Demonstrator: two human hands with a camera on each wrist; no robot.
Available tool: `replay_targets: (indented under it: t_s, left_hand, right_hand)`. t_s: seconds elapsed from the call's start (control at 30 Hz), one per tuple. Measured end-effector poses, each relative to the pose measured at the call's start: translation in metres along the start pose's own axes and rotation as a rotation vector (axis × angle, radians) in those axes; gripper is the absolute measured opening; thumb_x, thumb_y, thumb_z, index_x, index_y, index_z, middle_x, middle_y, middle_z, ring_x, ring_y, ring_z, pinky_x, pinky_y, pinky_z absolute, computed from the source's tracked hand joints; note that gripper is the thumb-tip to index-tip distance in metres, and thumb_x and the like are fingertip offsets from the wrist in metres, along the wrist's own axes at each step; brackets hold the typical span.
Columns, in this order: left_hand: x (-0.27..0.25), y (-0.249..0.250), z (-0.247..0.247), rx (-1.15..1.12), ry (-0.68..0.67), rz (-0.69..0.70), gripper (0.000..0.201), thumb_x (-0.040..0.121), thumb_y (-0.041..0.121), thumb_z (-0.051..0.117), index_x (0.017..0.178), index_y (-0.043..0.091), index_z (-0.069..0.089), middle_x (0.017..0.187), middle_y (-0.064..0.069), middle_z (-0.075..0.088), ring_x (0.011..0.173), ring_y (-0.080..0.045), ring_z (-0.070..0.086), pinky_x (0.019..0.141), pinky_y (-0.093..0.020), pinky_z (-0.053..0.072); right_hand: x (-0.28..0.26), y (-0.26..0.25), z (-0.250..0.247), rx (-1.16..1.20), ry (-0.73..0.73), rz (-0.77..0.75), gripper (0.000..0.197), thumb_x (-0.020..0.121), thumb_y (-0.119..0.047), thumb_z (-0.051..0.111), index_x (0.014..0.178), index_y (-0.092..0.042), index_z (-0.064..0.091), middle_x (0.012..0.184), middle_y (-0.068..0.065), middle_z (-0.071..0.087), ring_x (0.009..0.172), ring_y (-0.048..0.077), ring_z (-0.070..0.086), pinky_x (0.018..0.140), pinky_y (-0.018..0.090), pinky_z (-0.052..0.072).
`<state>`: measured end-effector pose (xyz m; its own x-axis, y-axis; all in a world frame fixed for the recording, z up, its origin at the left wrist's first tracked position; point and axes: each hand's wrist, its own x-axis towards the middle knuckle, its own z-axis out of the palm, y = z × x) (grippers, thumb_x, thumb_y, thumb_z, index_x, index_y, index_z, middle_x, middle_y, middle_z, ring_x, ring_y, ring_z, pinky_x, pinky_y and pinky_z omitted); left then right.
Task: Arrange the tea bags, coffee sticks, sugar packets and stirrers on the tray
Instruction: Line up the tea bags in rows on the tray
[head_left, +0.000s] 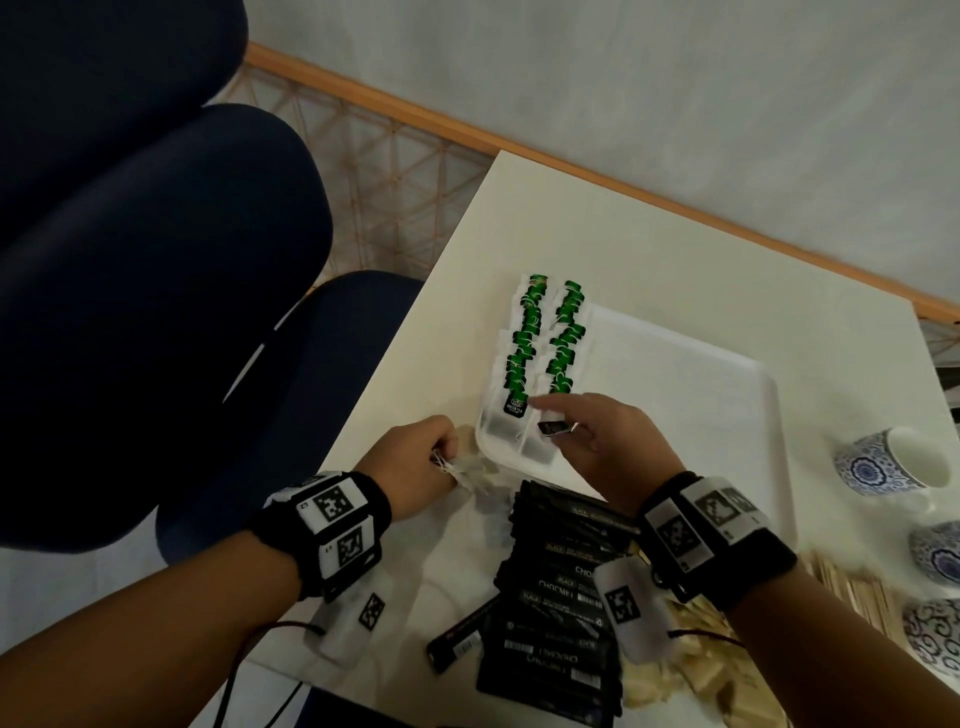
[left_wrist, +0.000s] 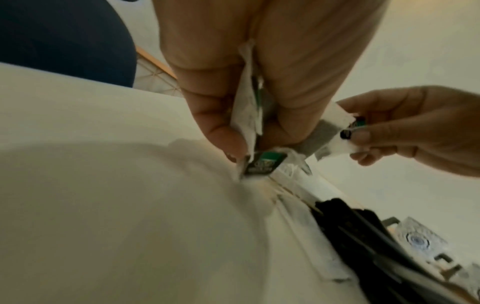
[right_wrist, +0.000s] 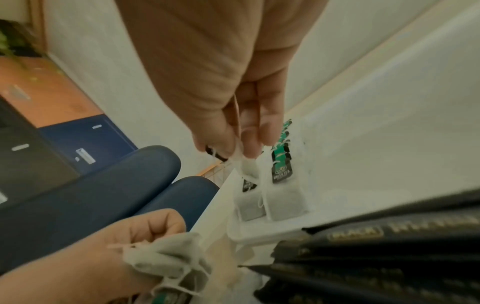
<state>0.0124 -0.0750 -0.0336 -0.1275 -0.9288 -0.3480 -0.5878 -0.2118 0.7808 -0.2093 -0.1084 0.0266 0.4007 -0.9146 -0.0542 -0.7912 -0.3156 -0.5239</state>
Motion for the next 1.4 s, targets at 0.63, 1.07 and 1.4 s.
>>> replay_targets:
  t_s: [0.63,1.07,1.4]
  left_hand:
    - [-0.003,-0.001,-0.014,-0.303,0.015,-0.119,0.024,0.084,0.006,0.061,0.072,0.018,0.045,0.072,0.001,0.046,0.055,-0.01,0.043,0.044,-0.021,0.041]
    - [-0.002,0.001,-0.016,-0.291,-0.023,-0.121,0.022,0.085,0.003,0.058,0.074,0.016,0.044,0.069,0.0,0.045,0.053,-0.01,0.039,0.042,-0.017,0.037]
    - [-0.001,0.001,-0.008,-0.242,-0.016,-0.084,0.021,0.083,0.005,0.062,0.074,0.017,0.046,0.072,0.0,0.048,0.059,-0.011,0.04,0.045,-0.016,0.037]
  right_hand:
    - [0.035,-0.004,0.015,-0.049,-0.203,0.099,0.027,0.094,-0.016,0.05,0.112,-0.023,0.068,0.112,-0.001,0.068,0.101,0.017,0.06,0.088,0.029,0.047]
    - [0.039,-0.001,0.024,-0.104,0.01,0.029,0.024,0.092,-0.026,0.056,0.115,-0.03,0.061,0.102,-0.007,0.054,0.086,0.006,0.049,0.074,0.028,0.047]
    - [0.009,-0.028,0.06,-0.575,-0.429,-0.189,0.043,0.084,-0.038,0.056,0.121,-0.016,0.053,0.111,0.006,0.055,0.103,0.027,0.051,0.072,0.03,0.027]
